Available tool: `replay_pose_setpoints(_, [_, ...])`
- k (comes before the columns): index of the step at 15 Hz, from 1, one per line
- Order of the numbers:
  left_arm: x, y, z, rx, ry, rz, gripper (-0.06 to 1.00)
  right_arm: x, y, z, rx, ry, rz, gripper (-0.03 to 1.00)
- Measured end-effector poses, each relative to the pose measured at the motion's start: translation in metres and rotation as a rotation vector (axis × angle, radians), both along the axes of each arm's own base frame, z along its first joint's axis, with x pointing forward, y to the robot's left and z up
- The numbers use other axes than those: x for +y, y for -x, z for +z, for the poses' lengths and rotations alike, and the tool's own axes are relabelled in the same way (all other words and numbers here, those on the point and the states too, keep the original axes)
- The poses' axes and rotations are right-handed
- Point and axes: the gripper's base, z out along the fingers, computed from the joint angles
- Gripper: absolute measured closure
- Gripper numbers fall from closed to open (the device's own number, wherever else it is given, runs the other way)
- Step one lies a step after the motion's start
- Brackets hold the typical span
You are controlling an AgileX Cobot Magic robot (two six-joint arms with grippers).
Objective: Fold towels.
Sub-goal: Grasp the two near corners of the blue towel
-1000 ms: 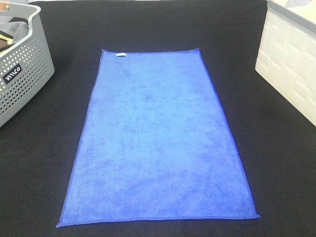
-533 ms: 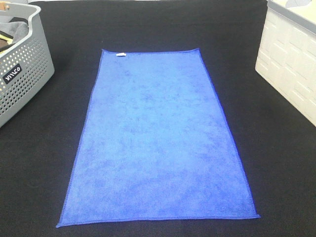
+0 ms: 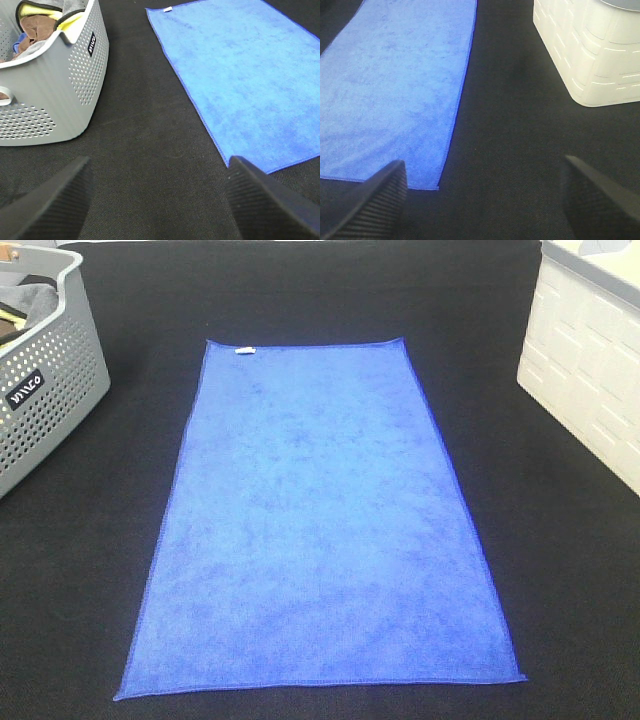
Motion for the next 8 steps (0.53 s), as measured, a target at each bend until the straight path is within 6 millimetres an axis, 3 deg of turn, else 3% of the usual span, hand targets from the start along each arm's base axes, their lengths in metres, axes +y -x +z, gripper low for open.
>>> replay_pose_setpoints(8, [0.0000, 0.0002, 0.0000, -0.001, 0.000, 0.000, 0.23, 0.0000, 0.0000, 0.0000, 0.000, 0.000, 0.000, 0.19])
